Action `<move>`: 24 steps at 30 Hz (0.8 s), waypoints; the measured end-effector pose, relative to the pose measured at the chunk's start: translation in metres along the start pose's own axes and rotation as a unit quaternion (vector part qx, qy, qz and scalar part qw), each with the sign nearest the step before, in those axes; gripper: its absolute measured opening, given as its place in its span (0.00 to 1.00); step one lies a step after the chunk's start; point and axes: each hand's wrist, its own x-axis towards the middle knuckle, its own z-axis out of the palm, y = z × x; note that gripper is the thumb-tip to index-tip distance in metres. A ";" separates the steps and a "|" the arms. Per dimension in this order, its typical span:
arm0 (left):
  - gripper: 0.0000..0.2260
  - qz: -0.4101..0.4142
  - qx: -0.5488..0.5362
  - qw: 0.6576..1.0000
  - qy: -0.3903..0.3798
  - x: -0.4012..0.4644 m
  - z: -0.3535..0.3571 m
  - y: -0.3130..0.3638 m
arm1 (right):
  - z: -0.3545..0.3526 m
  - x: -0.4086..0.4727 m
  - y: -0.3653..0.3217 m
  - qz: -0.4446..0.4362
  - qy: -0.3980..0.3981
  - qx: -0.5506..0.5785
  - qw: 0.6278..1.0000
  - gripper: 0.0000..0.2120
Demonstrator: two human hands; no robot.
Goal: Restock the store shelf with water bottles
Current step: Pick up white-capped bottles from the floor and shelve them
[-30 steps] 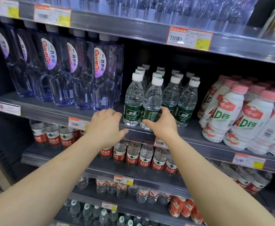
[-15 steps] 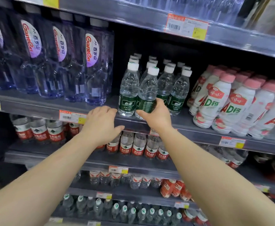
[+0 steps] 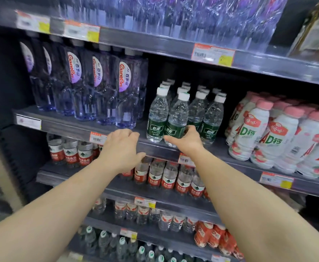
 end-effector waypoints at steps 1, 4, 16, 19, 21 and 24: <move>0.30 -0.002 0.004 1.000 0.002 0.000 -0.002 0.002 | 0.002 0.000 0.001 0.002 0.010 -0.007 1.000 0.47; 0.31 -0.006 0.016 1.000 0.007 -0.002 -0.002 0.005 | 0.002 0.003 0.006 -0.015 0.014 -0.029 0.999 0.41; 0.30 -0.004 0.033 0.999 0.007 -0.002 0.009 0.010 | 0.008 0.007 0.007 -0.020 0.002 -0.108 0.994 0.42; 0.31 -0.009 0.030 0.999 0.001 -0.001 0.014 0.007 | 0.007 0.006 0.010 -0.030 -0.002 -0.105 0.994 0.43; 0.31 -0.013 0.027 1.000 0.000 -0.004 0.016 0.004 | 0.008 -0.001 0.013 -0.051 0.016 -0.074 0.996 0.42; 0.31 -0.023 0.022 0.999 0.006 -0.013 0.017 -0.001 | 0.016 -0.027 0.025 -0.122 0.125 -0.043 0.984 0.34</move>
